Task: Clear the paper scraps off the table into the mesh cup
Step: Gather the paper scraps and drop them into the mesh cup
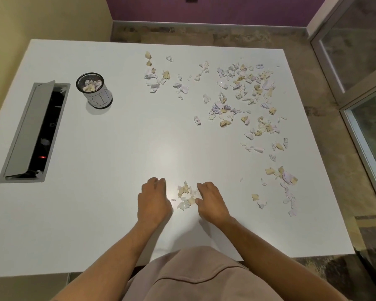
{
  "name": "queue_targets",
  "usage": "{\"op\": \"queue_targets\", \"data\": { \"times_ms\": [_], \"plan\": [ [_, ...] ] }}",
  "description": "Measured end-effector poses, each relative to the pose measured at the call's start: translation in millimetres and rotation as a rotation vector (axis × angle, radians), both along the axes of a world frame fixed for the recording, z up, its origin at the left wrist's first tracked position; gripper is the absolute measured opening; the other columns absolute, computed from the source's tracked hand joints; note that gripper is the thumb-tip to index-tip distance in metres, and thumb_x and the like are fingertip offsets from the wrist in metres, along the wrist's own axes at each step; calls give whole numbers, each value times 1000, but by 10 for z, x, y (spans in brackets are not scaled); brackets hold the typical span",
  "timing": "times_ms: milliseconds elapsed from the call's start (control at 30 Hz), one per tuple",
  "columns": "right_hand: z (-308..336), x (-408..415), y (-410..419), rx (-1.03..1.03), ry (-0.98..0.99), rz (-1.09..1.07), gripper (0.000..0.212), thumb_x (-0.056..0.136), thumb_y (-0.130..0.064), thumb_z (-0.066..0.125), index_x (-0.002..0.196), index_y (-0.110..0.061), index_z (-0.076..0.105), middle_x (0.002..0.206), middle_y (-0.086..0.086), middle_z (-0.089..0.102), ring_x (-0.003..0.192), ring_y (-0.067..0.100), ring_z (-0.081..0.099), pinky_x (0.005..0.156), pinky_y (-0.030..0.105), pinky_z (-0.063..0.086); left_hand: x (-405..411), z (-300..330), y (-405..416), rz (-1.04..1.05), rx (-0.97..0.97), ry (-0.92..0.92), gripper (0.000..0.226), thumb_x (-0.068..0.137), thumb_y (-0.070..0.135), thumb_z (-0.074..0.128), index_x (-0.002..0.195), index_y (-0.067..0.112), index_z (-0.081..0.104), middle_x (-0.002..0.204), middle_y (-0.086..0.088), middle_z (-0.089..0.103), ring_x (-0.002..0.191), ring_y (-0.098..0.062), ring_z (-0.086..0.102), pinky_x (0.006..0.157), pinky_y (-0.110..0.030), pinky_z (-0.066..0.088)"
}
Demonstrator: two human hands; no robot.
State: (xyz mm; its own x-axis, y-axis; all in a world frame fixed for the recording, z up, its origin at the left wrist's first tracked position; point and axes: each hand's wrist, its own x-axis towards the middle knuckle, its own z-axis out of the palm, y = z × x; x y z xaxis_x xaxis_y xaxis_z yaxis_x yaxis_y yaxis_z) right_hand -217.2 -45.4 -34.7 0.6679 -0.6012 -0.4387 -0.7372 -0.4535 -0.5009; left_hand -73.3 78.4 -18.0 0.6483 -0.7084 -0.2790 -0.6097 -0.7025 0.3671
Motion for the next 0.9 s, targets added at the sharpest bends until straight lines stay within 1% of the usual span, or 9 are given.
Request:
{"op": "queue_targets", "data": {
  "times_ms": [67,167,333,467,567,667,767,833,900],
  "plan": [
    [1,60,-11,-44,11,62,45,84,2,44,127,-10,45,127,5,44,116,25,41,88,30,43,-35,-49,33,62,54,51,49,74,11,55,122,2,48,124,-19,47,115,-42,46,88,-48,47],
    [-5,178,-3,-112,7,177,55,80,1,45,135,-8,41,135,7,41,118,27,39,92,32,42,-208,-219,138,41,139,174,76,91,21,45,151,-4,7,156,-31,2,145,-46,3,120,-51,10],
    [-75,201,42,-258,11,402,64,88,-3,50,147,-7,28,149,12,32,133,31,31,106,35,32,-420,-455,297,-135,143,150,81,99,48,27,149,5,-19,155,-14,-31,143,-28,-33,114,-43,-25],
    [-108,71,69,-292,3,507,66,91,-5,55,150,-12,26,156,9,26,141,28,24,115,36,23,-432,-516,290,-270,125,157,73,100,49,18,144,13,-30,150,-5,-41,137,-19,-43,108,-35,-35],
    [-91,-23,68,-206,-78,478,65,87,3,51,147,-12,34,152,7,34,139,25,29,113,32,25,-387,-511,257,-383,83,180,72,102,40,23,144,14,-29,150,-3,-39,142,-20,-36,109,-33,-33],
    [-73,-110,60,-133,-79,257,56,93,-7,48,147,-16,34,149,1,37,135,20,32,109,26,29,-273,-449,235,-439,-9,236,75,100,29,37,150,12,-16,154,-2,-29,149,-23,-20,115,-28,-22],
    [-60,-154,88,-102,12,137,51,99,-34,43,146,-19,31,145,0,38,129,18,35,101,30,38,-67,-354,200,-472,-49,170,80,92,36,57,155,11,13,163,-7,-3,151,-26,7,122,-32,9],
    [-54,-134,122,-76,87,156,59,96,-44,47,146,-21,28,143,0,36,128,19,33,100,33,40,38,-316,108,-551,8,88,85,85,42,67,153,15,24,162,-10,12,144,-32,26,114,-41,31],
    [-42,-81,178,-63,98,176,63,93,-45,53,146,-20,28,139,2,38,126,20,35,96,33,42,65,-284,-7,-589,90,63,87,80,42,73,151,21,27,160,-6,18,135,-33,33,107,-43,38]
  ]
}}
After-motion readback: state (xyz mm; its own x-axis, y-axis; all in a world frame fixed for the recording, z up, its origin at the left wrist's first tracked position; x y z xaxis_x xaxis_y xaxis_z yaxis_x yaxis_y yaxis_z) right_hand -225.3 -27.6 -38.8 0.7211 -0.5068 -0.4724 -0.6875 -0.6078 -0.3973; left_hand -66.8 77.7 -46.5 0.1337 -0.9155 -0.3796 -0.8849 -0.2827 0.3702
